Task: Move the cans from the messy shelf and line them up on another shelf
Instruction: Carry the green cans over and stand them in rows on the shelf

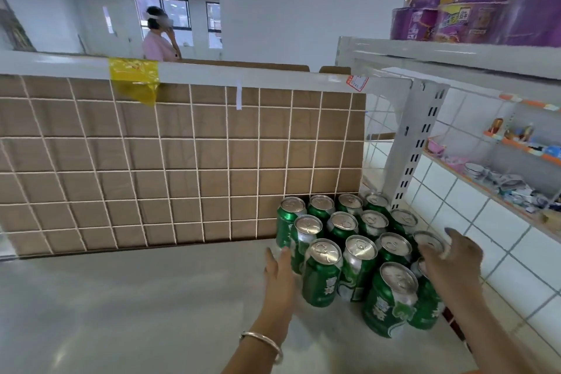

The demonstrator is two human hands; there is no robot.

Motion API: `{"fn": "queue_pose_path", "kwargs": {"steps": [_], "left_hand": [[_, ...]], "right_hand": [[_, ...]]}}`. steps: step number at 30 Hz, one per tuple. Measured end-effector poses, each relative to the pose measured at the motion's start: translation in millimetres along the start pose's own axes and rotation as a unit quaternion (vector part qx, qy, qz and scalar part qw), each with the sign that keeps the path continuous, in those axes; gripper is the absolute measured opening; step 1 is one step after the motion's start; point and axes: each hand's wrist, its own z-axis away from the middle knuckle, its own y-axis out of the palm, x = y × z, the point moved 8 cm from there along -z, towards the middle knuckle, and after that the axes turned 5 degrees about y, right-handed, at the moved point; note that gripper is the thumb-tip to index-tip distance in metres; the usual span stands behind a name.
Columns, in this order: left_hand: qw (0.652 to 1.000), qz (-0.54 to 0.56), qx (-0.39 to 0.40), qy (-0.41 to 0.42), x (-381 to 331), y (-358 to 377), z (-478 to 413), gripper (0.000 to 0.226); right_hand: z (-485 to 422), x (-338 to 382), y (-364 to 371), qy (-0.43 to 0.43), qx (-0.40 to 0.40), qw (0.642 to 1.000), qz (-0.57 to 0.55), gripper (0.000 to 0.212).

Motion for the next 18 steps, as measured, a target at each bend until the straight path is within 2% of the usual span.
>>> {"fn": "queue_pose_path", "kwargs": {"steps": [3, 6, 8, 10, 12, 14, 18], "left_hand": [[0.999, -0.034, -0.015, 0.004, -3.9, -39.3, 10.4, 0.062], [0.996, -0.079, -0.04, 0.014, -17.4, -91.5, 28.1, 0.056], [0.993, -0.104, -0.057, 0.025, -29.3, -134.3, 44.7, 0.049], [0.989, -0.126, -0.076, 0.033, -42.7, -183.3, 64.9, 0.053], [0.982, -0.147, -0.11, 0.042, -52.3, -242.9, 83.7, 0.057], [0.969, -0.198, -0.144, 0.036, -58.3, -305.1, 105.6, 0.042], [0.944, -0.26, -0.202, 0.016, -63.9, -421.5, 167.7, 0.034]], "right_hand": [[34.4, 44.3, 8.6, -0.096, -0.057, 0.994, 0.009, 0.07], [84.3, 91.9, 63.8, -0.223, -0.007, 0.975, 0.017, 0.055], [127.6, 114.7, 121.3, -0.271, 0.097, 0.958, 0.018, 0.042], [185.8, 133.2, 183.7, -0.297, 0.233, 0.925, 0.046, 0.037], [251.1, 144.3, 239.4, -0.311, 0.352, 0.877, 0.101, 0.033], [315.4, 157.4, 281.4, -0.319, 0.45, 0.825, 0.119, 0.032], [438.5, 189.7, 332.5, -0.348, 0.586, 0.72, 0.131, 0.029]]}}
